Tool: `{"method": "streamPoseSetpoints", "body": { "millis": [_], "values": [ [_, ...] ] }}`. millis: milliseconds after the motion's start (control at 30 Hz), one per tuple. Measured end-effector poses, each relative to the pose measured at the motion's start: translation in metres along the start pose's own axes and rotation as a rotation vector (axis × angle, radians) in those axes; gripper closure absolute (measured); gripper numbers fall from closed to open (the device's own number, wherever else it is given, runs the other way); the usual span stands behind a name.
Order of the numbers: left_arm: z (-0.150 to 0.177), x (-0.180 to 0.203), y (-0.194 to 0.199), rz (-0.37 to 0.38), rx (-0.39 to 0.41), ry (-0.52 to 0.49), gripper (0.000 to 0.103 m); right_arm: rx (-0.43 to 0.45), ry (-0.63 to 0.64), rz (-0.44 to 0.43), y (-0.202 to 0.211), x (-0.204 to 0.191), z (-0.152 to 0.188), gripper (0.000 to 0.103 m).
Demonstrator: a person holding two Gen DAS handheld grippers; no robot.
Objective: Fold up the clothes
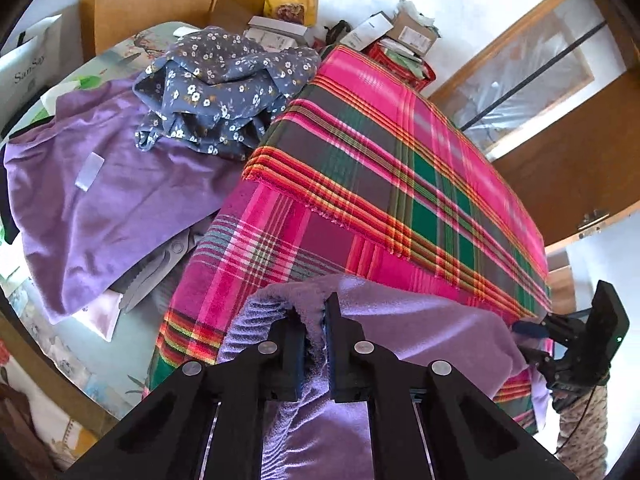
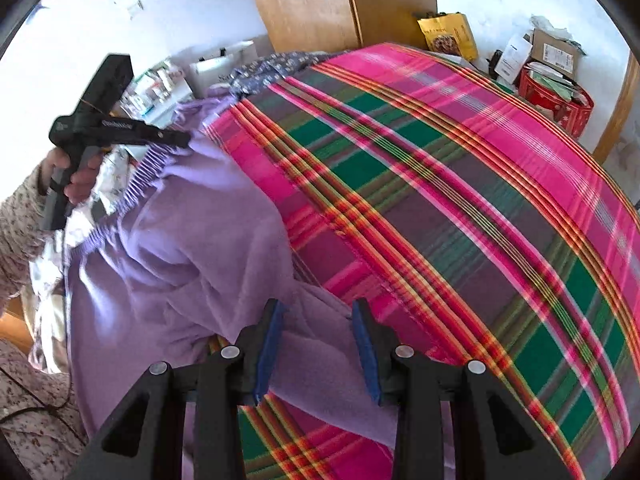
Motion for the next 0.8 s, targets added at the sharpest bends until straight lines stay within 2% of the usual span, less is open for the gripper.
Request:
{"method": "streamPoseSetpoints", "body": {
  "millis": [133, 267, 467, 500, 533, 800],
  "values": [
    [-0.009, -0.001, 0.013, 0.032, 0.045, 0.02, 0.095, 0.002, -0.015, -0.054, -0.007, -0.002, -0.004, 0.066],
    [-0.014, -0.001, 0.016, 0.027, 0.066, 0.023, 0.095, -0.005, -0.03, -0.091, -0.015, -0.003, -0.008, 0.068],
    [-0.019, -0.009, 0.011, 0.006, 0.077, 0.045, 0.095, -0.016, -0.045, -0.13, -0.025, -0.005, -0.013, 0.083],
    [-0.019, -0.012, 0.01, 0.005, 0.076, 0.052, 0.095, -0.016, -0.047, -0.134, -0.026, -0.005, -0.014, 0.094],
    [-0.018, -0.016, 0.01, 0.002, 0.075, 0.059, 0.095, -0.009, -0.046, -0.123, -0.026, -0.005, -0.016, 0.098],
    [-0.02, -0.029, 0.002, -0.011, 0.062, 0.083, 0.095, 0.074, -0.02, 0.042, -0.017, 0.005, -0.044, 0.1]
  ]
}}
Point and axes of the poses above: each gripper's, at about its wrist camera, not at the fingertips, and y roughly against the way its jaws point, x to its right, z to its underside, the point moved 8 cm from there along -y, roughly the way its jaws point, and after that the axes turned 3 degrees about -z, right-handed, at the moved point
